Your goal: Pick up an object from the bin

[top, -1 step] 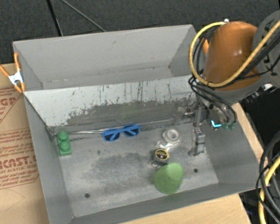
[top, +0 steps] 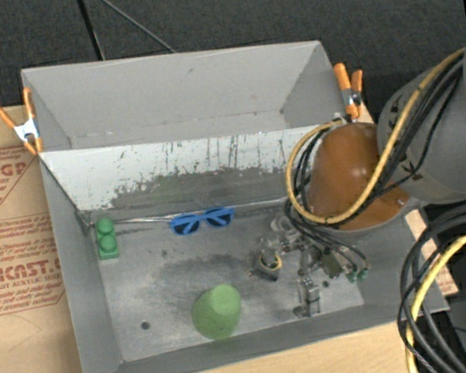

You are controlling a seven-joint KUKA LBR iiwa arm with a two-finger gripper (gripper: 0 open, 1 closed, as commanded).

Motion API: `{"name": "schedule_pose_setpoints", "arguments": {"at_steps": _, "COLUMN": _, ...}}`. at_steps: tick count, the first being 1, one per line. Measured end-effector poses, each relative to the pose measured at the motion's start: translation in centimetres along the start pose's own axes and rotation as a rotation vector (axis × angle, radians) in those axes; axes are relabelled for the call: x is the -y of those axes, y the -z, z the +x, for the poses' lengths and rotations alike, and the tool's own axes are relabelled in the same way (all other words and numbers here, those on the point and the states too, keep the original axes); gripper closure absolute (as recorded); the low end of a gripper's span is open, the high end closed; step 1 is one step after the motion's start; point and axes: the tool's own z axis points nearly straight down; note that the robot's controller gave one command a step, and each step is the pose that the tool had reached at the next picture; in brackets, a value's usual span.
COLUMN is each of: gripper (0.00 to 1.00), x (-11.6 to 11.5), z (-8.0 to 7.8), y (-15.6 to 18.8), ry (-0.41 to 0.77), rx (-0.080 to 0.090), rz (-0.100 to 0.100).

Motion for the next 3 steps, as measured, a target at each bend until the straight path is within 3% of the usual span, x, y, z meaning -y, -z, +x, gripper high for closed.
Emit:
{"name": "schedule_pose_setpoints", "arguments": {"at_steps": 1, "gripper": 0.0, "x": 1.18, "z": -6.18, "y": -2.51, "ry": 0.201, "rx": -0.001, "rz": -0.001}}
{"name": "schedule_pose_setpoints", "arguments": {"at_steps": 2, "gripper": 1.0, "x": 1.17, "z": -6.14, "y": -2.49, "ry": 0.201, "rx": -0.002, "rz": -0.001}}
{"name": "schedule_pose_setpoints", "arguments": {"at_steps": 3, "gripper": 0.0, "x": 1.17, "z": -6.14, "y": -2.5, "ry": 0.201, "rx": -0.002, "rz": -0.002}}
